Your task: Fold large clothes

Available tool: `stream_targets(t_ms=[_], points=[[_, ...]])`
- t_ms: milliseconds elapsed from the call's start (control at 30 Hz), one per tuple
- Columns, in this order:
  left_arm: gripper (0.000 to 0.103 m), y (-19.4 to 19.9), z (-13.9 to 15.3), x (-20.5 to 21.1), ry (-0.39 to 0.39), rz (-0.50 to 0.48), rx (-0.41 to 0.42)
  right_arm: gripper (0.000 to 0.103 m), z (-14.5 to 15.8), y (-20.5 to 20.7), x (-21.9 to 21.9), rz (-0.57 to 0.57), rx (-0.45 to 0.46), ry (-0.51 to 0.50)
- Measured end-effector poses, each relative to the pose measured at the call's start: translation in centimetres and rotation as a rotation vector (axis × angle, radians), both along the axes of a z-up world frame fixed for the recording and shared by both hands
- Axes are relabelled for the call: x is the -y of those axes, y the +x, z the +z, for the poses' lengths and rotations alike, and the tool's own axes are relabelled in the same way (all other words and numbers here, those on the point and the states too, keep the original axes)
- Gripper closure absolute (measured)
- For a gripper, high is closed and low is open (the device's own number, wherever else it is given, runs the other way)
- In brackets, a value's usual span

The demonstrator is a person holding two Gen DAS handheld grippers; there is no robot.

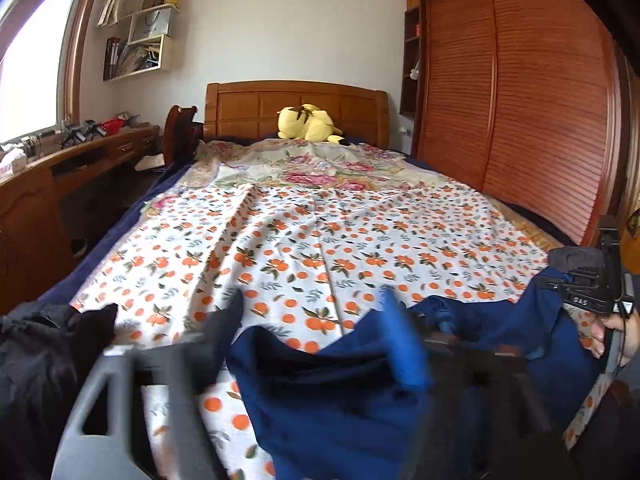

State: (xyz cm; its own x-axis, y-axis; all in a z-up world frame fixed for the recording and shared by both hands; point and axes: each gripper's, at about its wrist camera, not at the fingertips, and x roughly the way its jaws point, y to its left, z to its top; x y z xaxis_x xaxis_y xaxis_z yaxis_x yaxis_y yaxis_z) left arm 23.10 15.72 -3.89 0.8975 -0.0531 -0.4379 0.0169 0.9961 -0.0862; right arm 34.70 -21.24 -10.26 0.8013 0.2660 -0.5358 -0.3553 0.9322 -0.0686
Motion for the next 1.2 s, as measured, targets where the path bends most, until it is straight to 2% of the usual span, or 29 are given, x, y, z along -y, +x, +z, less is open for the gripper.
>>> stream_targets(t_ms=[67,167,367,500,733,833,933,1000,1033,1200], points=[[0.018,-0.6,-0.2,0.3,-0.017,-0.010,0.003,0.066,0.4,-0.5,0.2,-0.013,0.016,-0.012],[0.018,-1.4,-0.5,0.8,-0.018,0.000,0.014,0.058,0.8,-1.4,0.2,-0.016,0.027,-0.026],[0.018,-3.0,-1.5,1.9,-0.034,-0.019,-0.002,0.057,1.0,-3.3,-0.7,0.030,0.011,-0.012],[0.018,-4.0,-1.9,2.7,-0.025,-0.032,-0.004,0.057,0.6,-3.5,-1.9,0.063,-0.034,0.001],[0.018,-5.2,-2.2,3.2,-0.009,-0.048,-0.008,0.057,-0.9,-1.0,-3.7,0.120,-0.164,0.007],[0.018,-5.4,-2.5,3.3,0.009,-0.053,-0.019,0.057,-1.6,1.0,-4.2,0.111,-0.231,-0.002],[0.018,-5.6,-2.8,3.1,0.017,-0.056,-0.026,0.057,-2.0,3.0,-4.1,0.129,-0.323,0.059],[0.018,-5.8,-2.8,2.7,0.016,-0.049,-0.028,0.074,-1.8,3.7,-4.5,0.154,-0.337,0.056],[0.018,-5.8,-2.8,2.5,0.011,-0.045,-0.028,0.090,-1.8,4.0,-4.7,0.175,-0.349,0.056],[0.018,-6.1,-3.1,1.4,-0.010,-0.022,-0.036,0.093,0.5,5.4,-7.6,0.223,-0.254,-0.022]])
